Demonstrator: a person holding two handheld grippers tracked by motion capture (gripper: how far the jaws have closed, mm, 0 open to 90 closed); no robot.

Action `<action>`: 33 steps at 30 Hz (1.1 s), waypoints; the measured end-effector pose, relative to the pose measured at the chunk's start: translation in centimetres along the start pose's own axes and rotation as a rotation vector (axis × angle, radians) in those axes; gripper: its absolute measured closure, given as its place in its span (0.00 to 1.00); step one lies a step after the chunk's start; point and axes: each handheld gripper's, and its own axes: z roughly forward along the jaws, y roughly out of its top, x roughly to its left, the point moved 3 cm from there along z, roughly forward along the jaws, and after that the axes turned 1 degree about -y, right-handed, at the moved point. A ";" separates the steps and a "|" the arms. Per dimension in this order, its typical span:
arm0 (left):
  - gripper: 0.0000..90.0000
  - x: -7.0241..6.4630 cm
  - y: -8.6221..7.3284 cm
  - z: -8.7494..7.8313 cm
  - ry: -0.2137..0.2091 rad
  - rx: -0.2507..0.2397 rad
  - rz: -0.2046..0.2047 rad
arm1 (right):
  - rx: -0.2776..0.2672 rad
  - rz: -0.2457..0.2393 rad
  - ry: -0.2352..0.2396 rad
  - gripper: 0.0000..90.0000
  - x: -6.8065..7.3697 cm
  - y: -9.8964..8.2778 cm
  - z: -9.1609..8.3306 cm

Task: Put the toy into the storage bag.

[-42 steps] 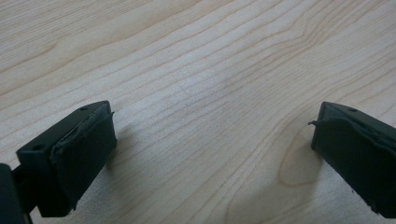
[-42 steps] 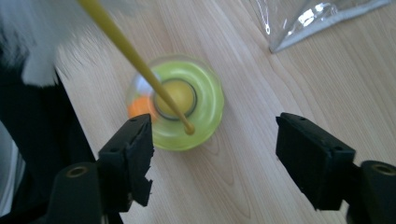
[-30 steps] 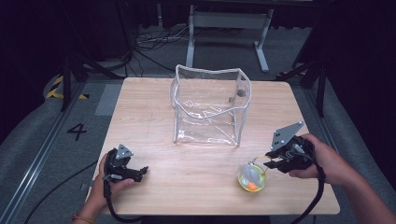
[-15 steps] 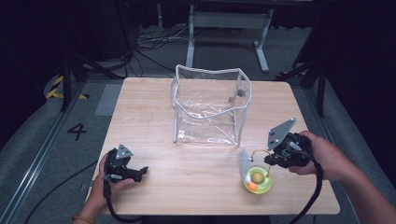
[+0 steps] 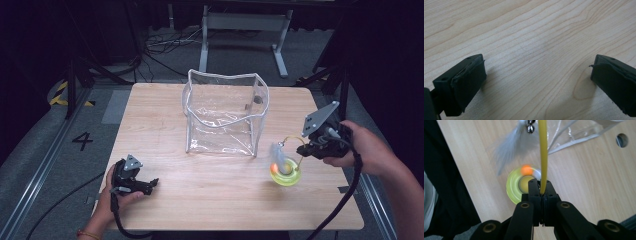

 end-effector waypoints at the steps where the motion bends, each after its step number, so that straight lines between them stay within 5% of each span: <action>1: 0.00 0.0 0.0 0.0 0.000 0.000 0.000 | 0.003 0.000 -0.009 0.98 -0.3 0.0 -0.2; 20: 0.01 0.0 0.0 0.0 -0.001 0.000 0.000 | 0.033 0.109 -0.115 0.98 -7.5 0.9 -4.9; 33: 0.01 0.0 0.0 -0.1 -0.001 0.004 0.003 | 0.006 0.130 -0.169 0.98 -9.9 3.9 -8.3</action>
